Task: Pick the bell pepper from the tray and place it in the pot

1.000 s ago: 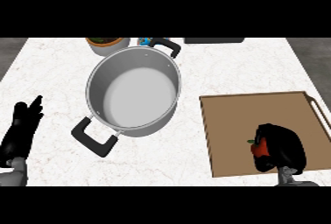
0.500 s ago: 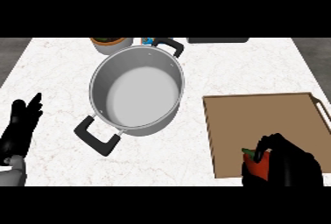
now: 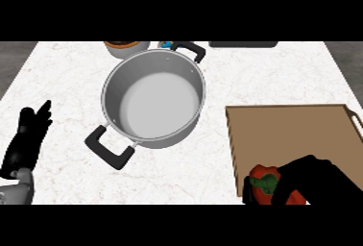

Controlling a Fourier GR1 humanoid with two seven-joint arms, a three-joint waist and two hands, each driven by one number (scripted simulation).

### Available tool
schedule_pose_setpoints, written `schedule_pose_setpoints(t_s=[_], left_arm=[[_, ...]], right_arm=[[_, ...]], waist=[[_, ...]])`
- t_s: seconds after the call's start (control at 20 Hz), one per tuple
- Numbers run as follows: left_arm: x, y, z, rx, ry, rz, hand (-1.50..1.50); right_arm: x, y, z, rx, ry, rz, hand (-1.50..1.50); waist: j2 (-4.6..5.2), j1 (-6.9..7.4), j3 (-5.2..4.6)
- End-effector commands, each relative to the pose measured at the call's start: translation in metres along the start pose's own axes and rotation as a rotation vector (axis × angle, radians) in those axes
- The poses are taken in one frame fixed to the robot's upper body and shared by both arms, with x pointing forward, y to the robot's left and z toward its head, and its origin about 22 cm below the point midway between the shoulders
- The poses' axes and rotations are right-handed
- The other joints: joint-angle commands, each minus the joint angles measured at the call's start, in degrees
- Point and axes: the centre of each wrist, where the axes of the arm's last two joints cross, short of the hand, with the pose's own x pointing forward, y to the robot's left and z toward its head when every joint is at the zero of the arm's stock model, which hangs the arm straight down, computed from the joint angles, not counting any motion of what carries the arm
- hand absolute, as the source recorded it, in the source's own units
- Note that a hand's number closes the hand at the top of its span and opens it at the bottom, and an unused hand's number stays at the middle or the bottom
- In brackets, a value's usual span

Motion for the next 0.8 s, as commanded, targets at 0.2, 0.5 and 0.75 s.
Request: schedule_pose_setpoints(t_s=[0.2, 0.5, 0.75], left_arm=[[-0.002, -0.022, -0.005, -0.007, -0.003, -0.008, 0.0], [0.016, -0.012, -0.011, -0.043, -0.038, 0.005, 0.0], [0.015, -0.015, -0.005, -0.025, -0.052, -0.008, 0.0]], right_arm=[[0.06, -0.011, -0.013, 0.032, -0.07, -0.021, 1.5], [0.089, 0.024, -0.066, 0.131, 0.0, -0.058, 1.5], [0.117, 0.029, -0.101, 0.197, 0.024, -0.078, 1.5]], waist=[[0.34, 0.86, -0.04], [0.74, 2.29, -0.02], [0.56, 2.71, 0.03]])
